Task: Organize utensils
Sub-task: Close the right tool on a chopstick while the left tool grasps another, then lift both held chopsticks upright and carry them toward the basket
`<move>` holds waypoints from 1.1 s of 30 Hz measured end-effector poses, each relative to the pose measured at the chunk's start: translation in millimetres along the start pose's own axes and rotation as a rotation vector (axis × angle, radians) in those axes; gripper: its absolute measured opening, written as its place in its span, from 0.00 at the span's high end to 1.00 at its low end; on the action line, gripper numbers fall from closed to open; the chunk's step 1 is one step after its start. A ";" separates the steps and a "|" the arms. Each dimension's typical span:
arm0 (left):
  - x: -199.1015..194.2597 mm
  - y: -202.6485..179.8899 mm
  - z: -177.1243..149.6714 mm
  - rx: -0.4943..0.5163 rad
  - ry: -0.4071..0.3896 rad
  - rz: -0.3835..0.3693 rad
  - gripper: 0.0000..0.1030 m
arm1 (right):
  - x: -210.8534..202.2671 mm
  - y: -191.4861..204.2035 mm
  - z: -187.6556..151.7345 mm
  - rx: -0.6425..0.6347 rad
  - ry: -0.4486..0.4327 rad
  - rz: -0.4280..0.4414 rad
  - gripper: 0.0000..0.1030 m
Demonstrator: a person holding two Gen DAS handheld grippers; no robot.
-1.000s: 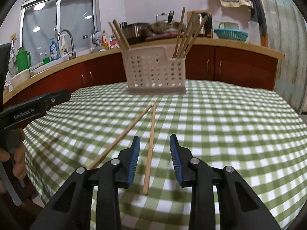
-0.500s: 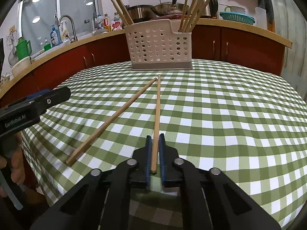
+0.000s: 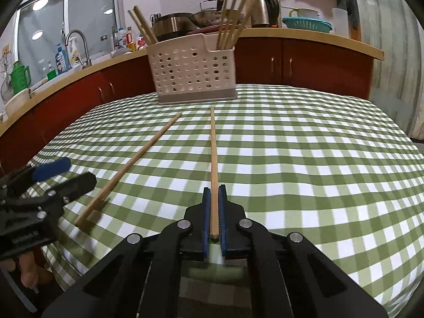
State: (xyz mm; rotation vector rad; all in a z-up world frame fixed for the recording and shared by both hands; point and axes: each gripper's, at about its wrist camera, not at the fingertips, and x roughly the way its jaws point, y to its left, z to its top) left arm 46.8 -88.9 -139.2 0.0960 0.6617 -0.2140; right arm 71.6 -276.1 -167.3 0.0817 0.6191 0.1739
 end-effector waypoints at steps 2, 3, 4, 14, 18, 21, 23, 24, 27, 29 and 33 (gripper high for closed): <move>5.0 -2.8 -3.8 0.007 0.024 -0.011 0.45 | 0.1 -2.2 -0.1 0.006 -0.001 0.000 0.94; 6.5 -3.0 -5.9 0.007 0.032 -0.014 0.51 | 0.2 -3.0 -0.4 0.008 -0.001 0.001 0.94; 8.5 -3.3 -8.2 0.007 0.043 -0.018 0.58 | 0.4 -3.2 -0.4 0.009 -0.001 0.002 0.94; 10.4 -6.7 -12.8 0.042 0.043 -0.043 0.94 | -0.2 -2.8 0.5 0.014 -0.010 0.011 0.94; -0.1 -2.7 -9.0 0.055 -0.008 -0.027 0.94 | -7.6 -1.9 4.5 0.011 -0.034 0.012 0.94; -11.8 0.1 -3.6 0.075 -0.068 0.002 0.94 | -13.2 -0.6 8.6 0.008 -0.056 0.014 0.94; -17.2 1.8 -0.5 0.082 -0.094 0.018 0.94 | -18.4 1.0 12.3 0.004 -0.073 0.016 0.94; -20.4 2.8 1.7 0.085 -0.110 0.027 0.94 | -20.4 1.2 13.8 0.003 -0.081 0.017 0.94; -29.7 6.1 9.2 0.089 -0.152 0.044 0.94 | -30.3 2.7 19.9 -0.004 -0.116 0.017 0.94; -35.9 7.0 13.7 0.091 -0.176 0.052 0.94 | -37.3 3.9 24.7 -0.012 -0.141 0.016 0.94; -51.2 10.7 25.1 0.089 -0.228 0.060 0.94 | -48.8 6.4 33.2 -0.015 -0.177 0.021 0.94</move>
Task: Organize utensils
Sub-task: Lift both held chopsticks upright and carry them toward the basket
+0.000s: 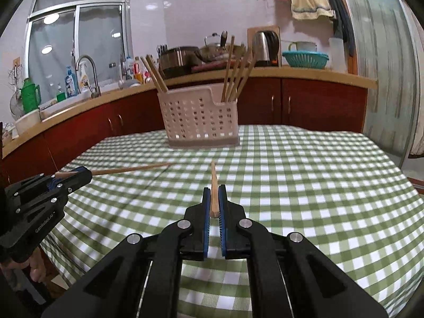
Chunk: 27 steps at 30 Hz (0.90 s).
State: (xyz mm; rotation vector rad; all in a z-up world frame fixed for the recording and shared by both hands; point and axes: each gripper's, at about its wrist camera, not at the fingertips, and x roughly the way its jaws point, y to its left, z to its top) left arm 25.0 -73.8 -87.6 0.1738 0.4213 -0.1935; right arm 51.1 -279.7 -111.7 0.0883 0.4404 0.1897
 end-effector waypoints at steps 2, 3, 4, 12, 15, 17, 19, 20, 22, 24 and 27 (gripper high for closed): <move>-4.6 3.3 6.1 -0.007 -0.018 0.003 0.94 | -5.2 2.1 6.0 -0.005 -0.020 0.002 0.94; -6.3 4.3 9.6 -0.009 -0.026 0.006 0.94 | -6.8 2.5 8.4 -0.007 -0.026 0.003 0.94; -8.4 5.7 12.5 -0.012 -0.033 0.008 0.94 | -9.4 3.5 11.3 -0.010 -0.036 0.005 0.94; -19.2 18.0 34.4 -0.036 -0.068 0.016 0.94 | -23.1 8.2 29.3 -0.015 -0.091 0.012 0.94; -20.7 22.9 41.2 -0.054 -0.066 0.010 0.94 | -26.4 8.7 33.7 -0.011 -0.103 0.012 0.94; -22.0 26.7 45.6 -0.065 -0.076 0.008 0.94 | -27.4 7.5 38.5 -0.003 -0.111 0.013 0.94; -22.4 28.5 49.0 -0.064 -0.085 0.018 0.94 | -27.7 7.9 41.7 -0.004 -0.114 0.008 0.94; -22.6 29.8 49.3 -0.064 -0.086 0.020 0.94 | -26.9 8.2 43.4 -0.004 -0.115 0.005 0.94; -20.9 32.3 52.2 -0.071 -0.087 0.024 0.94 | -25.6 8.5 47.2 -0.004 -0.113 0.003 0.94; -18.6 35.2 55.4 -0.083 -0.085 0.022 0.94 | -23.0 9.2 52.1 -0.007 -0.108 0.000 0.94; -15.0 39.0 59.9 -0.096 -0.082 0.023 0.94 | -19.9 10.0 57.6 -0.012 -0.106 -0.001 0.94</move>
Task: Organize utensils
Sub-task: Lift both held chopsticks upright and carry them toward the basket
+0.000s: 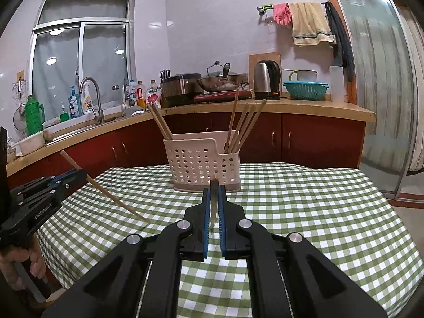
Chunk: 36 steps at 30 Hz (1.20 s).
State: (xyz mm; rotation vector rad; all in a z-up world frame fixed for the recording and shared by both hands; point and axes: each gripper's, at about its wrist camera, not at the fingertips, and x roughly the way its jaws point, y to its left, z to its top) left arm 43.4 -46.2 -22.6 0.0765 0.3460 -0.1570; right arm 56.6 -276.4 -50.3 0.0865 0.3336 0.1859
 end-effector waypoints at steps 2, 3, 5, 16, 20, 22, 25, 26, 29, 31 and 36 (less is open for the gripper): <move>2.9 1.9 2.6 -0.004 0.002 0.002 0.94 | 2.1 0.5 3.4 -0.004 -0.003 0.001 0.94; 4.0 2.4 3.6 -0.005 0.002 0.003 0.94 | 2.6 0.2 4.4 -0.006 -0.003 0.001 0.94; 6.3 4.7 5.9 -0.008 0.003 0.003 0.94 | 4.4 0.4 6.9 -0.010 -0.005 0.002 0.94; 19.3 12.8 15.9 -0.017 0.004 0.007 0.94 | 15.2 2.6 18.6 -0.026 -0.009 0.004 0.94; 23.7 13.5 18.2 -0.008 0.004 0.010 0.94 | 18.7 2.8 22.1 -0.030 -0.011 0.004 0.94; 25.8 13.8 18.9 -0.005 0.001 0.015 0.94 | 20.8 3.2 24.3 -0.033 -0.013 0.004 0.94; 28.9 15.6 21.0 -0.005 -0.002 0.015 0.94 | 24.8 2.8 27.9 -0.036 -0.018 0.004 0.94; 29.6 15.7 21.4 -0.006 -0.003 0.015 0.94 | 26.3 2.6 29.0 -0.037 -0.021 0.003 0.94; 35.0 17.5 24.1 -0.010 -0.003 0.016 0.94 | 31.2 2.8 33.0 -0.040 -0.027 0.002 0.94; 37.9 17.9 26.0 -0.010 -0.005 0.016 0.94 | 33.9 3.5 35.1 -0.042 -0.029 0.003 0.94; 44.2 18.8 31.2 -0.008 -0.014 0.013 0.94 | 40.2 4.2 39.2 -0.046 -0.036 0.008 0.94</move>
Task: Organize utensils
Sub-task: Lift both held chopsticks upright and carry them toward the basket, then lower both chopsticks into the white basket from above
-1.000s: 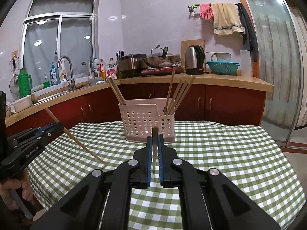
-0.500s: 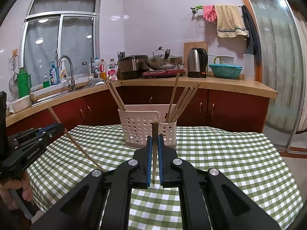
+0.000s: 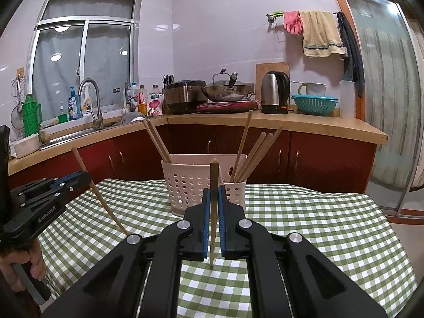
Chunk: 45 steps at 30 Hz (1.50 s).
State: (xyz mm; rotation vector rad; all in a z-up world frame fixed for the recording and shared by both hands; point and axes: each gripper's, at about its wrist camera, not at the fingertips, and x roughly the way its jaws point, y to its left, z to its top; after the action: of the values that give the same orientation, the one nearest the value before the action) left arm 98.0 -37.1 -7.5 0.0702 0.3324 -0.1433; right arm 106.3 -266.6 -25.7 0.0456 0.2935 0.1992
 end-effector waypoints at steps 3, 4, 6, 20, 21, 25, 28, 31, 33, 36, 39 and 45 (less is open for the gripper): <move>3.3 0.4 1.9 -0.001 -0.004 0.000 0.94 | 3.0 0.8 1.8 -0.004 -0.004 0.003 0.94; 4.4 0.6 2.3 -0.002 -0.004 0.000 0.94 | 3.8 1.2 2.2 -0.006 -0.005 0.004 0.94; 6.3 1.6 2.4 -0.006 -0.003 -0.002 0.94 | 5.4 1.5 3.1 -0.008 -0.006 0.006 0.94; 7.9 5.7 17.9 -0.016 -0.032 -0.017 0.94 | 8.2 -0.2 15.2 0.001 -0.024 0.025 0.94; 6.9 5.9 21.1 -0.018 -0.039 -0.022 0.94 | 8.0 -0.1 17.0 0.001 -0.028 0.027 0.94; 3.5 6.3 34.3 -0.022 -0.062 -0.044 0.94 | 4.2 -0.1 29.4 -0.004 -0.059 0.036 0.94; 0.6 6.9 46.9 -0.026 -0.085 -0.060 0.94 | 1.2 -1.5 41.4 -0.006 -0.088 0.044 0.94; -1.6 5.8 60.6 -0.024 -0.116 -0.070 0.94 | -1.3 -2.9 55.8 -0.020 -0.126 0.042 0.94; -4.8 4.0 72.4 -0.015 -0.153 -0.069 0.94 | -3.7 -2.0 65.1 -0.032 -0.154 0.041 0.94; -7.9 -0.4 86.4 -0.005 -0.199 -0.071 0.94 | -4.4 -0.3 79.1 -0.050 -0.195 0.039 0.94; -7.9 -5.1 101.2 0.000 -0.246 -0.071 0.94 | -3.5 0.9 91.6 -0.065 -0.233 0.037 0.94; 4.7 -16.6 125.4 0.006 -0.307 -0.069 0.94 | 11.0 1.8 116.5 -0.094 -0.291 0.028 0.94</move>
State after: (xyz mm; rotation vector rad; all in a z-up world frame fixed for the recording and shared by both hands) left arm 140.0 -65.6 108.4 0.0418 0.0279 -0.2201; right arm 150.3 -264.5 82.7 -0.0150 -0.0063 0.2304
